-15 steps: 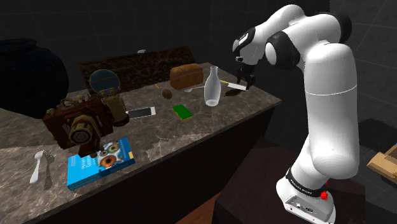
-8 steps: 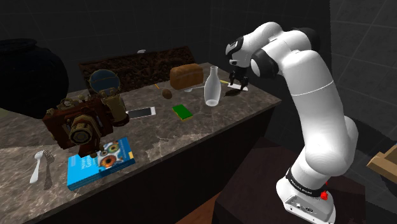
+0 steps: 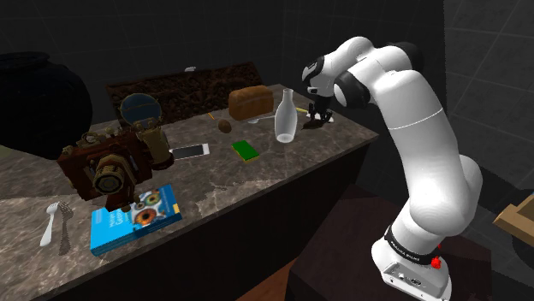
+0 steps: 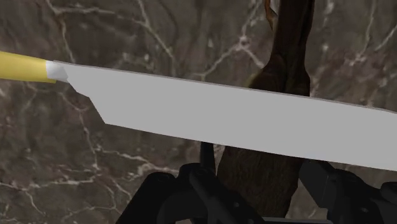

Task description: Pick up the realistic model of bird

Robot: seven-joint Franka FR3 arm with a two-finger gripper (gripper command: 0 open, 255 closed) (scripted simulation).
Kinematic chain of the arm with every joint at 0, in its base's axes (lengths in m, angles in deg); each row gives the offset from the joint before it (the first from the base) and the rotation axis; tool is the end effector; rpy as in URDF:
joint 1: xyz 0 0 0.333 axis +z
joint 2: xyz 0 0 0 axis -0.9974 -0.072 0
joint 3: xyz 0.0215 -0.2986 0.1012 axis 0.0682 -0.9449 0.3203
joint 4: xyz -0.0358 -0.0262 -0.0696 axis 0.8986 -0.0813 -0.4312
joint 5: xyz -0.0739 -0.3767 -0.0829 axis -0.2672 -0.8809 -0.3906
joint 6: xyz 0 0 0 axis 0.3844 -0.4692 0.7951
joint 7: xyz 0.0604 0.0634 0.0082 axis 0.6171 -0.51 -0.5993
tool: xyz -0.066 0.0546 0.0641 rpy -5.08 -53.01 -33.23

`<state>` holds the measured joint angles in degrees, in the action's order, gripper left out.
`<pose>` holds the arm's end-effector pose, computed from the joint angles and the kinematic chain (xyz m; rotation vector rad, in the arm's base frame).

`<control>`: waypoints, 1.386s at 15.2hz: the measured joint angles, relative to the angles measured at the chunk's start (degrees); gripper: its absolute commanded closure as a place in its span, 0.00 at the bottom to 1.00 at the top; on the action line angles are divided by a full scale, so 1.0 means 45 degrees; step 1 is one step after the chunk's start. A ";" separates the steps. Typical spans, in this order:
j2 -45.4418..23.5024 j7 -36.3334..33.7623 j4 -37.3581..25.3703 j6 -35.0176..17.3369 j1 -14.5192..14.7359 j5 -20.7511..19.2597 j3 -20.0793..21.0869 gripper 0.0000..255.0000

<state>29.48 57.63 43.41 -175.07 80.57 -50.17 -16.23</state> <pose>0.5379 -0.4330 0.2937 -2.4217 -1.9416 -0.1514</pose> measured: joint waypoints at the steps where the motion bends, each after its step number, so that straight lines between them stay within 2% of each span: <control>1: -0.0004 0.0001 -0.0008 -0.0009 -0.0005 0.0005 0.0001 1.00; 11: 0.0126 -0.0048 0.0020 0.0091 0.0058 -0.0079 -0.0071 1.00; 21: 0.0833 -0.0478 -0.0523 0.1183 0.0227 -0.0662 -0.0503 1.00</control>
<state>33.23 55.48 41.05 -169.75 81.59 -53.15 -18.50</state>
